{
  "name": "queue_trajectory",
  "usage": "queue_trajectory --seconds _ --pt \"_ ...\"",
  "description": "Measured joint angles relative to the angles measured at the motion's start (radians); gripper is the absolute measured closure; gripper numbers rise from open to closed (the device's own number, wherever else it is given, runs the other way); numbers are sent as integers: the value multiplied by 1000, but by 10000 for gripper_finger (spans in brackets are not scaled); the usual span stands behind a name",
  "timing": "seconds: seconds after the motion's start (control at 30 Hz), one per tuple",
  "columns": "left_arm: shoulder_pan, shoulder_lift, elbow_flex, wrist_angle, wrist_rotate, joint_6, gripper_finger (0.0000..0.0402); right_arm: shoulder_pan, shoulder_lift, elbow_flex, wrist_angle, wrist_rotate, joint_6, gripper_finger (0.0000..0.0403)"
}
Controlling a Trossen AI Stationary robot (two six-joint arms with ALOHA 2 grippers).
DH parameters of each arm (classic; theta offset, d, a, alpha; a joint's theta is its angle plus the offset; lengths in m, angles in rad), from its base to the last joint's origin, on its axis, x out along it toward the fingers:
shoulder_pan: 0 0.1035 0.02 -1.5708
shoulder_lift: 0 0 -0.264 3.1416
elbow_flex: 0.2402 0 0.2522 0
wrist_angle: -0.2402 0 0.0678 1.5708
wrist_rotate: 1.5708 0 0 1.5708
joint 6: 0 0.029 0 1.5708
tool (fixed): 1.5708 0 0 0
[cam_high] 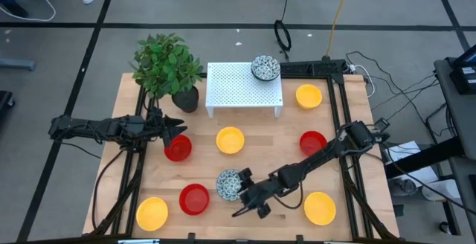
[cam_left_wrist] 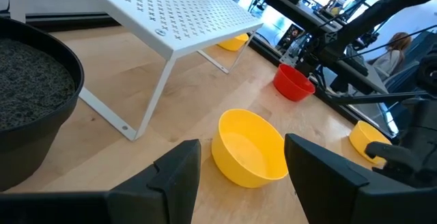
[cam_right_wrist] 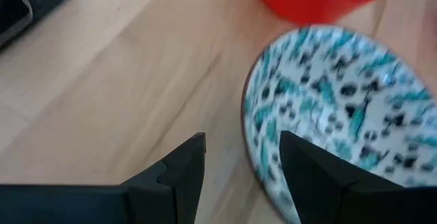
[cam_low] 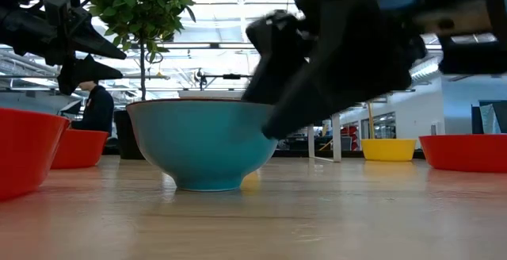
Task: Pick & Place Mini bowls
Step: Stack the blue patterned bowl on the blue patterned bowl on the shelf
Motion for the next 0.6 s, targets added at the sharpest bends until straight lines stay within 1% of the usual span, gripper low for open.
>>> queue_trajectory --seconds 0.1,0.2,0.3,0.43,0.47,0.5,0.6 --pt "0 0 0 -1 0 0 185 -2 -1 0 -31 17 2 235" --pt "0 0 0 -1 0 0 185 -4 -1 0 -42 59 1 259" --pt "0 0 0 -2 0 0 185 -4 -1 0 -41 79 6 299" --pt "0 0 0 -1 0 0 185 -4 -1 0 -42 74 2 374" --pt "0 0 0 -2 0 0 185 -4 -1 0 -41 75 0 387" --pt "0 0 0 -1 0 0 185 -4 -2 0 -39 78 -4 393" --pt "0 0 0 -1 0 0 185 -4 -18 0 -47 72 3 394"
